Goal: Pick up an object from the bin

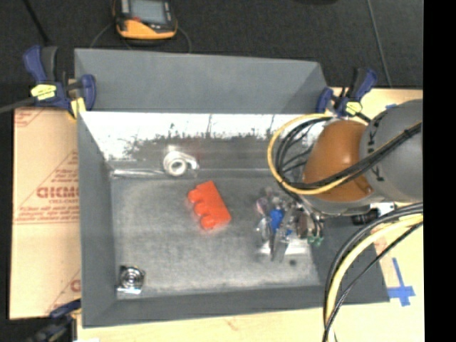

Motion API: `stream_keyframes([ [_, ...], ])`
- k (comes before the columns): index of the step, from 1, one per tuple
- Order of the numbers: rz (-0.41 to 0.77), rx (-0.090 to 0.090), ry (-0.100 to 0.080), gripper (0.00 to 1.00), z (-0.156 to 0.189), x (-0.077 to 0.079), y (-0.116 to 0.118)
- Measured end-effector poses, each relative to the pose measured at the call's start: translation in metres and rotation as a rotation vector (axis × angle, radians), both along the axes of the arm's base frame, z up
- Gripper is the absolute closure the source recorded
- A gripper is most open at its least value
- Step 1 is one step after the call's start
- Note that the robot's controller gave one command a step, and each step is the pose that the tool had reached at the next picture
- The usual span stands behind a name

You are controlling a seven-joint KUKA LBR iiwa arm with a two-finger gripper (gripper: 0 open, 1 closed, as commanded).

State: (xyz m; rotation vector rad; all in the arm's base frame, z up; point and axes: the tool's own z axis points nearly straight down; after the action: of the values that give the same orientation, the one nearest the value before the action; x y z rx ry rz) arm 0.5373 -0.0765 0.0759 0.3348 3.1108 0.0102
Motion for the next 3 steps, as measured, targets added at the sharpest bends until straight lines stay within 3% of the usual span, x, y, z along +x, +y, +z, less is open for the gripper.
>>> stream_keyframes([
  [1,-0.066,-0.005,0.005,0.0,0.027,0.041,0.02],
  [2,0.185,-0.008,0.011,0.0,0.025,0.003,-0.003],
  [3,0.319,-0.009,0.008,0.0,-0.005,-0.03,-0.004],
])
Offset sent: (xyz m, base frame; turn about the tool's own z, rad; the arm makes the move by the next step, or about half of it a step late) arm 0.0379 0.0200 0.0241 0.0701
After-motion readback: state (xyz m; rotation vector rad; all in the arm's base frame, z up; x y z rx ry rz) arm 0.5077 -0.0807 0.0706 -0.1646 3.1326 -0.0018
